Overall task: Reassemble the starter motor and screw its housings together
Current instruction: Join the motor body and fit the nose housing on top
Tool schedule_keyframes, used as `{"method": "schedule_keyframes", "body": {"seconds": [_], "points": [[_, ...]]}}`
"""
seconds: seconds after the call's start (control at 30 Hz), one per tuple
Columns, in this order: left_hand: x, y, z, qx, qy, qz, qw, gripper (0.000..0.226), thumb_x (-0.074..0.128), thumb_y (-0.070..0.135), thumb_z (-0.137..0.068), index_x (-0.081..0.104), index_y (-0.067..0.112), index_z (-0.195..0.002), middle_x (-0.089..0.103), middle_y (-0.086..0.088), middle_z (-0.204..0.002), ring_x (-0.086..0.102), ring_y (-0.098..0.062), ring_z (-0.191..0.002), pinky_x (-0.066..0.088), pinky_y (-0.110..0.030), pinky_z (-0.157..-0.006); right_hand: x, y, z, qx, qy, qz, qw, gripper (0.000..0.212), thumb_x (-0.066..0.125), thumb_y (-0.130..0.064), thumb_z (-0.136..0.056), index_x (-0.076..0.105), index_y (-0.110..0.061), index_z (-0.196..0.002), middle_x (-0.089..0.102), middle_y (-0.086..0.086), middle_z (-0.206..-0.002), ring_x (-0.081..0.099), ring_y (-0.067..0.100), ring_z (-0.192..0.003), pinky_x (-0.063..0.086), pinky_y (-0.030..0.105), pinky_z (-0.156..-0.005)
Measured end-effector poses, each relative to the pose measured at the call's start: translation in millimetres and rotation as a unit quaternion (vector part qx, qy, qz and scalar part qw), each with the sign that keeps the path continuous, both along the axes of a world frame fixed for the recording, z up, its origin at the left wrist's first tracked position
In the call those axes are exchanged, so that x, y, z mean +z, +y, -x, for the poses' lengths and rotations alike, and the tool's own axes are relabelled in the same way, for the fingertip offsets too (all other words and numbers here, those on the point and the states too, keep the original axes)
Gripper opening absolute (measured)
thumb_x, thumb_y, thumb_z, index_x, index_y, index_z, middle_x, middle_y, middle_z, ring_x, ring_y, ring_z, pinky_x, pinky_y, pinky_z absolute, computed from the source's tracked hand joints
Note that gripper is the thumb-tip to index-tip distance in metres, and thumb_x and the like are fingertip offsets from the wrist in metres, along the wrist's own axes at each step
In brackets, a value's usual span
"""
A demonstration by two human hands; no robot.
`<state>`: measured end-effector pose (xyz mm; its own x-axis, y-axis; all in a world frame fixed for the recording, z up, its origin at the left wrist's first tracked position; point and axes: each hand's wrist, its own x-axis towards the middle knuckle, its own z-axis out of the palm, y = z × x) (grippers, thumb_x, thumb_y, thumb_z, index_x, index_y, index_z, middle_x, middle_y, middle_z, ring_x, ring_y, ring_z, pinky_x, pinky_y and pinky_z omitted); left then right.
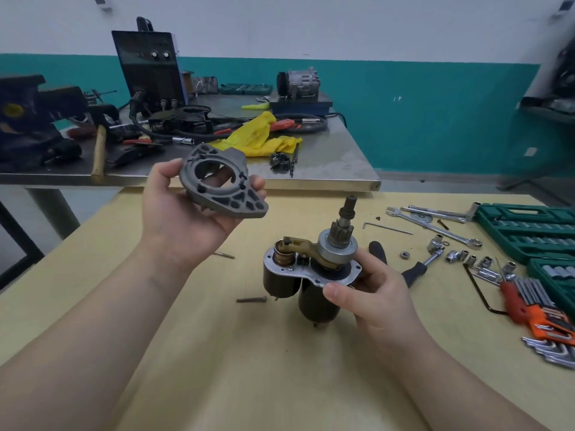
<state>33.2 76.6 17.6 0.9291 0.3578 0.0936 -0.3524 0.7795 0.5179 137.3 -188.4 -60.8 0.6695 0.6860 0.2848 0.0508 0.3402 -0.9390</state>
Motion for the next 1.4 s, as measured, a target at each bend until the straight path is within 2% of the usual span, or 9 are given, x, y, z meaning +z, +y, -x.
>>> {"method": "schedule_keyframes", "body": {"seconds": [0.2,0.37,0.53,0.87,0.97,1.03,1.17,1.3,1.4], "points": [[21.5,-5.9,5.8,-0.033,0.038,-0.052,0.997,0.076,0.047,0.067,-0.104,0.067,0.003,-0.141,0.056,-0.032,-0.150,0.062,-0.043,-0.133,0.053,-0.057,-0.108,3.7,0.6,2.9,-0.003,-0.010,0.008,1.000,0.057,0.086,-0.007,-0.079,0.078,-0.038,-0.126,0.079,0.001,-0.125,0.074,0.017,-0.118,0.056,0.019,-0.093],[35.1,-22.5,7.0,-0.012,-0.002,-0.084,0.996,0.062,0.068,0.049,-0.097,0.063,0.013,-0.147,0.068,-0.018,-0.138,0.063,-0.037,-0.132,0.050,-0.064,-0.109,4.9,-0.3,2.0,-0.002,-0.007,0.016,1.000,0.059,0.091,-0.022,-0.074,0.076,-0.036,-0.129,0.078,0.002,-0.126,0.073,0.019,-0.120,0.056,0.019,-0.094],[56.4,-42.1,1.0,-0.003,-0.061,-0.180,0.982,0.067,0.090,0.044,-0.072,0.075,0.016,-0.131,0.070,-0.012,-0.131,0.070,-0.034,-0.117,0.056,-0.053,-0.104,4.1,-0.5,1.6,-0.014,-0.009,0.031,0.999,0.061,0.091,-0.023,-0.074,0.075,-0.039,-0.130,0.078,0.001,-0.126,0.072,0.020,-0.120,0.057,0.018,-0.093],[93.8,-93.7,-29.2,0.026,-0.009,-0.198,0.980,0.045,0.065,0.029,-0.104,0.054,0.005,-0.141,0.062,-0.019,-0.123,0.067,-0.038,-0.104,0.060,-0.057,-0.091,7.5,0.1,4.9,-0.015,-0.017,0.037,0.999,0.058,0.086,-0.009,-0.079,0.077,-0.043,-0.125,0.080,-0.004,-0.121,0.074,0.011,-0.114,0.056,0.012,-0.086],[93.7,-110.6,-41.7,0.044,-0.004,-0.239,0.970,0.046,0.074,0.019,-0.099,0.050,0.009,-0.137,0.074,-0.010,-0.100,0.072,-0.033,-0.097,0.062,-0.058,-0.091,7.3,0.9,5.0,-0.005,-0.009,0.022,1.000,0.059,0.085,-0.005,-0.079,0.077,-0.038,-0.127,0.080,0.000,-0.120,0.075,0.015,-0.113,0.057,0.015,-0.088],[90.3,-120.0,-49.3,0.065,0.006,-0.259,0.964,0.065,0.082,0.011,-0.088,0.043,0.014,-0.140,0.073,-0.012,-0.111,0.074,-0.035,-0.101,0.064,-0.056,-0.088,6.0,1.2,4.2,0.003,-0.009,0.016,1.000,0.058,0.084,-0.004,-0.080,0.077,-0.034,-0.129,0.079,0.002,-0.120,0.075,0.018,-0.113,0.057,0.017,-0.089],[75.0,-129.6,-55.5,0.107,0.043,-0.317,0.941,0.089,0.093,0.008,-0.071,0.040,0.024,-0.141,0.067,-0.016,-0.125,0.077,-0.035,-0.108,0.065,-0.050,-0.085,3.7,0.8,2.1,-0.001,-0.007,0.025,1.000,0.057,0.087,-0.013,-0.079,0.075,-0.030,-0.131,0.079,0.005,-0.121,0.074,0.024,-0.116,0.057,0.020,-0.092],[56.1,-121.9,-48.2,0.150,0.097,-0.468,0.865,0.105,0.103,0.038,-0.055,0.045,0.041,-0.143,0.067,0.004,-0.123,0.075,-0.014,-0.108,0.065,-0.043,-0.092,2.2,0.3,2.0,-0.003,-0.003,0.030,1.000,0.057,0.086,-0.011,-0.077,0.075,-0.031,-0.130,0.079,0.005,-0.122,0.074,0.023,-0.116,0.057,0.021,-0.092],[54.8,-114.2,-42.0,0.159,0.100,-0.504,0.843,0.103,0.099,0.050,-0.051,0.046,0.043,-0.139,0.072,0.021,-0.107,0.076,-0.008,-0.103,0.065,-0.033,-0.086,4.3,1.0,3.9,-0.008,-0.011,0.035,0.999,0.056,0.085,-0.006,-0.079,0.077,-0.036,-0.126,0.080,0.002,-0.119,0.075,0.017,-0.112,0.057,0.015,-0.087]]}}
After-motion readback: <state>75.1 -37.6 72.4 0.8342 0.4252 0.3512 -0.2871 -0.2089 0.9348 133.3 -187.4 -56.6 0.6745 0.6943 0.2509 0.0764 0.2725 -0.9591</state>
